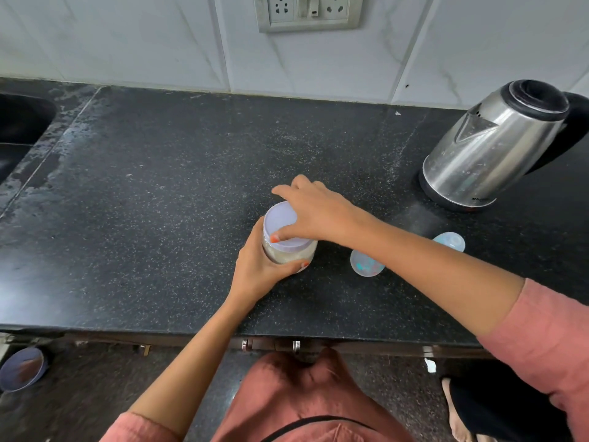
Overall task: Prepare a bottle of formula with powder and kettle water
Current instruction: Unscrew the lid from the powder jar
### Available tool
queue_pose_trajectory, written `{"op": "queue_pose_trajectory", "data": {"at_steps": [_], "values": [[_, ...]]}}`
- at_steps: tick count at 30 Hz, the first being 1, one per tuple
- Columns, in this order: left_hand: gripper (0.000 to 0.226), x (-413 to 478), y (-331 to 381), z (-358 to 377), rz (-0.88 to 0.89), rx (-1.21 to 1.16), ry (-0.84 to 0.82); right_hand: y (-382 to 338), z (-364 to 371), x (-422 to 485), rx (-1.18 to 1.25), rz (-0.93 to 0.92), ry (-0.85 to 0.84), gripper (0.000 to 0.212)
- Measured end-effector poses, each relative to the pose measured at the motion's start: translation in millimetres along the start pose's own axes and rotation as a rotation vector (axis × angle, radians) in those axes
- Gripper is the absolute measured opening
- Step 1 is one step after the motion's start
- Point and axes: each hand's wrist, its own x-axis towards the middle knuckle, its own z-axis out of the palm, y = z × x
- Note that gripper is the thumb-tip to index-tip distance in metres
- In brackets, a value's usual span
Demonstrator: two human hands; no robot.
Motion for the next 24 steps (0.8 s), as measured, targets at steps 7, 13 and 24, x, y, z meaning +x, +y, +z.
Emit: {"op": "queue_pose_trajectory", "data": {"at_steps": [7, 13, 24], "values": [[0.08, 0, -1, 1, -0.009, -0.024, -0.005, -13, 11, -5, -0.133, 0.047, 0.05, 0.068], [0.08, 1, -2, 1, -0.028, -0.013, -0.009, -8, -1, -1, -0.088, -0.091, -0.091, 0.071], [0.082, 2, -4, 0, -0.004, -0.013, -0.015, 12, -31, 9, 0.049, -0.363, -0.245, 0.068]]}}
